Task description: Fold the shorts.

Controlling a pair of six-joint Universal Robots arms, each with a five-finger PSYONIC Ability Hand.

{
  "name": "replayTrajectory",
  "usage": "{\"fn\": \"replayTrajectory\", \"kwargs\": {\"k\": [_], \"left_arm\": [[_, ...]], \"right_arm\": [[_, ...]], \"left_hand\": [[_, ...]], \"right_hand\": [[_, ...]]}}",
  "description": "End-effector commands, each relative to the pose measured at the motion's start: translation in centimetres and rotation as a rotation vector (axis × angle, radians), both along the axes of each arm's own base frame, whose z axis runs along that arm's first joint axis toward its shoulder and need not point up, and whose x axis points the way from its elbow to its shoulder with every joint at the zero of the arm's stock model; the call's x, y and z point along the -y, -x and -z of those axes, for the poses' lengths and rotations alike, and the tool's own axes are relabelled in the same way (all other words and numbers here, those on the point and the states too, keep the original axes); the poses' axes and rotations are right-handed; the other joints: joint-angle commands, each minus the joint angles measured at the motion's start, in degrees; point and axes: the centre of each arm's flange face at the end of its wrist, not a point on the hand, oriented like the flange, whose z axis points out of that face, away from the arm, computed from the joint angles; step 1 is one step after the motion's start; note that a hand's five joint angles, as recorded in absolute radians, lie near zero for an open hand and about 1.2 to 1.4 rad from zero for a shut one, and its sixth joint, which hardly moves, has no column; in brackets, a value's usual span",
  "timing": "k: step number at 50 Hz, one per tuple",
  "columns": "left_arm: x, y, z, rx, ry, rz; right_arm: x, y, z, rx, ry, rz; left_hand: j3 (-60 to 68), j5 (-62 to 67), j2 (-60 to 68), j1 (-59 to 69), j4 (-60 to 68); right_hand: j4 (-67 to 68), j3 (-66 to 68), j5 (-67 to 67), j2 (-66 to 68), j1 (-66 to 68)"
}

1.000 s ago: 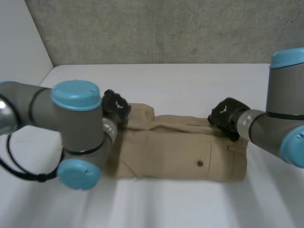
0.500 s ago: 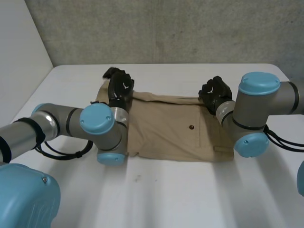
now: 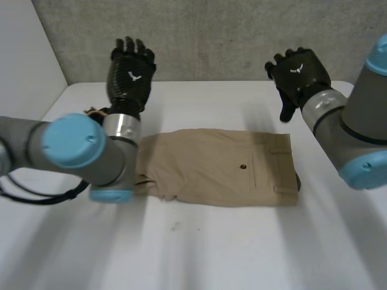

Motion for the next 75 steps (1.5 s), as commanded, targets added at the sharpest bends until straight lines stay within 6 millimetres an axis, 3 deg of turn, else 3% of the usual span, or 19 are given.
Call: {"fn": "replayTrajectory", "kwargs": {"k": [1,4,8,13,19,30,32,35,37,45,52,56,62,66,68,70,71,73,75], "left_arm": [[-2.6,-3.8,-0.4,-0.163,-0.255,0.069],[-3.2,-4.5,0.3,-0.202,-0.357,0.085],[-3.7,-5.6,1.8,-0.257,-0.517,0.085],[-4.4,-6.2,3.2,-0.277,-0.651,0.085],[-3.9,-6.6,4.9,-0.261,-0.699,0.058],[-3.7,-6.8,5.5,-0.257,-0.713,0.045],[-3.8,-6.9,5.5,-0.255,-0.716,0.044],[-3.9,-6.9,5.5,-0.256,-0.719,0.042],[-4.0,-6.9,5.4,-0.255,-0.719,0.043],[-5.2,-6.8,5.9,-0.233,-0.751,0.05],[-6.6,-7.5,4.9,-0.234,-0.754,0.05],[-7.0,-7.6,4.8,-0.234,-0.754,0.05],[-7.2,-7.7,4.3,-0.237,-0.742,0.051],[-7.5,-7.9,4.0,-0.236,-0.746,0.047],[-7.8,-8.0,3.8,-0.237,-0.746,0.049],[-8.0,-8.1,3.8,-0.237,-0.746,0.047],[-8.1,-8.1,3.7,-0.238,-0.745,0.048],[-8.3,-8.2,3.6,-0.238,-0.742,0.05],[-8.5,-8.3,3.5,-0.239,-0.741,0.05]], "right_arm": [[-3.7,2.6,2.9,0.043,-0.284,0.015],[-4.7,3.3,3.7,0.081,-0.345,0.018],[-6.1,4.1,6.3,0.108,-0.437,-0.007],[-6.2,5.1,8.1,0.128,-0.446,0.011],[-6.2,5.6,10.5,0.126,-0.441,0.027],[-4.8,5.5,13.6,0.09,-0.453,0.037],[-4.6,5.7,13.9,0.077,-0.453,0.04],[-4.2,6.0,13.8,0.067,-0.443,0.048],[-4.0,6.2,13.8,0.066,-0.442,0.053],[-1.6,9.7,12.6,0.074,-0.412,0.167],[-0.1,14.3,10.4,-0.064,-0.366,0.268],[0.3,15.0,10.0,-0.15,-0.37,0.269],[0.7,11.4,7.0,-0.153,-0.266,0.174],[-0.6,6.6,4.3,-0.161,-0.173,0.036],[-1.7,4.2,3.4,-0.162,-0.142,-0.042],[-4.1,0.4,2.7,-0.173,-0.109,-0.171],[-5.9,-2.0,3.1,-0.191,-0.103,-0.258],[-6.8,-3.2,3.5,-0.205,-0.102,-0.302],[-9.3,-6.0,4.9,-0.252,-0.102,-0.427]], "left_hand": [[-2.2,-2.5,-1.4,-2.2,-1.7],[-2.2,-2.5,-1.4,-2.2,-1.7],[-2.2,-2.5,-1.4,-2.2,-1.7],[-1.9,-2.2,-1.1,-1.8,-1.3],[0.3,0.0,1.1,0.4,0.9],[0.2,-0.1,1.0,0.2,0.7],[0.2,-0.1,1.0,0.2,0.7],[-0.2,-0.5,0.6,-0.1,0.4],[-0.3,-0.7,0.4,-0.3,0.2],[-1.0,-1.3,-0.2,-0.9,-0.4],[-1.2,-1.5,-0.4,-1.1,-0.6],[-1.2,-1.5,-0.4,-1.1,-0.6],[-1.2,-1.5,-0.4,-1.1,-0.6],[-1.0,-1.3,-0.2,-0.9,-0.4],[-1.0,-1.3,-0.2,-0.9,-0.4],[-1.2,-1.5,-0.4,-1.1,-0.6],[-1.2,-1.5,-0.4,-1.1,-0.6],[-1.0,-1.3,-0.2,-0.9,-0.4],[-1.2,-1.5,-0.4,-1.1,-0.6]], "right_hand": [[-2.9,-1.7,-3.3,-2.2,-1.2],[-2.9,-1.7,-3.3,-2.2,-1.2],[4.8,5.9,4.3,5.4,6.4],[14.2,15.3,13.8,14.9,15.9],[16.2,17.4,15.8,16.9,17.9],[20.6,21.7,20.2,21.3,22.2],[32.6,33.7,32.2,33.3,34.3],[62.7,63.8,62.3,63.4,64.3],[67.1,68.2,66.7,67.8,68.7],[67.1,68.3,66.7,67.8,68.8],[67.1,68.3,66.7,67.8,68.8],[67.1,68.3,66.7,67.8,68.8],[67.1,68.3,66.7,67.8,68.8],[67.1,68.3,66.7,67.8,68.8],[67.1,68.3,66.7,67.8,68.8],[67.1,68.3,66.7,67.8,68.8],[67.1,68.3,66.7,67.8,68.8],[67.1,68.3,66.7,67.8,68.8],[67.1,68.3,66.7,67.8,68.8]]}}
